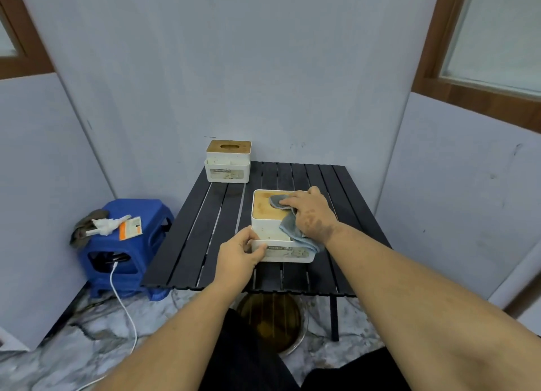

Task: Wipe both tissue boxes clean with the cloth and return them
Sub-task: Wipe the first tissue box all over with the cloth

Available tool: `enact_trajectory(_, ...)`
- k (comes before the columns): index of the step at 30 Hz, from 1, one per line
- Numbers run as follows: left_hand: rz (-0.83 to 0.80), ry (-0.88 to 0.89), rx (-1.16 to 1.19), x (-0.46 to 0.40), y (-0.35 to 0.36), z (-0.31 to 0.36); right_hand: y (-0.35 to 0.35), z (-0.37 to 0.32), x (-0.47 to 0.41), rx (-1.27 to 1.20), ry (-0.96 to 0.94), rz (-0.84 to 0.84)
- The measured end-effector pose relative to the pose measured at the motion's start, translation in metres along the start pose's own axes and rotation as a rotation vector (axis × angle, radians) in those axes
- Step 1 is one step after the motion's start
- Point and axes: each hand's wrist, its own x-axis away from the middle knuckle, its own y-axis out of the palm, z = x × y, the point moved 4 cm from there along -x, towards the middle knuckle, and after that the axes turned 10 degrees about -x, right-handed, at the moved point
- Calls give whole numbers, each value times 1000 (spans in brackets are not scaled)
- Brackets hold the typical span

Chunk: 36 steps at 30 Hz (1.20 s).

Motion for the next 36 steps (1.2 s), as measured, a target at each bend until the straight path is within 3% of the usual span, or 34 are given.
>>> enact_trajectory(3, -7, -8, -23, 0, -2, 4, -6, -1, 12, -197, -94, 17)
enact_trajectory(6, -16, -4, -60, 0, -2, 6, -11, 25, 36, -473, -64, 226)
enact_trajectory(9, -24, -8, -41, 1, 1, 5, -13, 31, 57, -539, -11, 357)
enact_trajectory(18, -5, 17, -73, 7, 2, 11, 13, -56, 26, -304, -159, 140)
enact_trajectory(22, -11, 15, -72, 6, 3, 11, 0, -36, 35, -309, -118, 114)
enact_trajectory(29, -19, -11, -44, 6, 7, 7, -26, 27, 48, -388, 176, 205)
enact_trajectory(34, -9, 2, -61, 7, 4, 10, -11, -16, 11, -251, 82, 53)
enact_trajectory(36, -7, 14, -57, 7, 4, 9, -5, -33, 3, -306, 25, 24)
